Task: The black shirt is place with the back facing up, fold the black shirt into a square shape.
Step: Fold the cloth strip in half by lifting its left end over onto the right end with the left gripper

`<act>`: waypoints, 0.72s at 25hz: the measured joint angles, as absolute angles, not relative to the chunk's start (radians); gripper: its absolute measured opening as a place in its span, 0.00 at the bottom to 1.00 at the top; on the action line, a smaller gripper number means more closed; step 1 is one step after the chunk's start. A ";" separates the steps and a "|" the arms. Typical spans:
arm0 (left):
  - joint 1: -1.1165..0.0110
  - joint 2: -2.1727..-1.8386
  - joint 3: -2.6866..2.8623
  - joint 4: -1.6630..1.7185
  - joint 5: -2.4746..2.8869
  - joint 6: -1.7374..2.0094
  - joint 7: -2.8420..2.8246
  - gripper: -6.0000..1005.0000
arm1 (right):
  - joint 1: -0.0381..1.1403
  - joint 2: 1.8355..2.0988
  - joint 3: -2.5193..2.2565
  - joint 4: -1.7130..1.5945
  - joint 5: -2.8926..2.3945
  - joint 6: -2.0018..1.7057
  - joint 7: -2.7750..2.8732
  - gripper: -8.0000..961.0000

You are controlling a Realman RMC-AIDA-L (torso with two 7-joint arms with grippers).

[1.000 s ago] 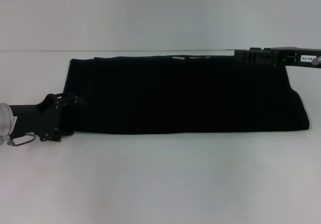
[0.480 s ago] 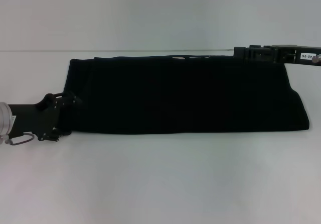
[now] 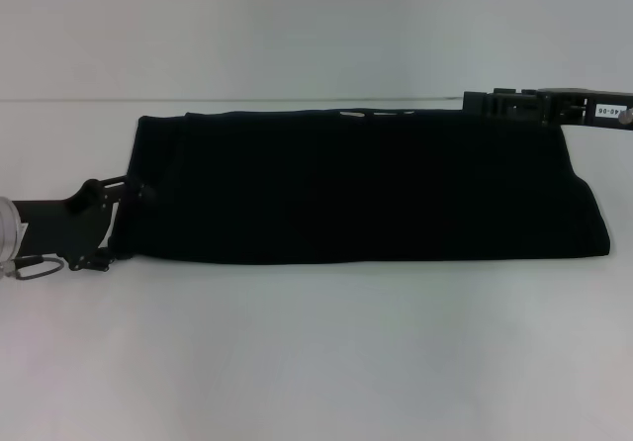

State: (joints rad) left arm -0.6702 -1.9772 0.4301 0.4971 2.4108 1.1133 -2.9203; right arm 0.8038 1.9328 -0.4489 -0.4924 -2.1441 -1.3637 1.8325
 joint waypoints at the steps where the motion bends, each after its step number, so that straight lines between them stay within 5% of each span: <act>1: -0.673 -1.977 0.430 0.497 2.409 1.113 -2.915 0.93 | 0.804 1.933 -0.449 -0.492 -2.144 -1.364 1.833 0.87; 18: -0.681 -1.976 0.432 0.493 2.405 1.122 -2.819 0.92 | 0.802 1.934 -0.449 -0.492 -2.145 -1.364 1.832 0.87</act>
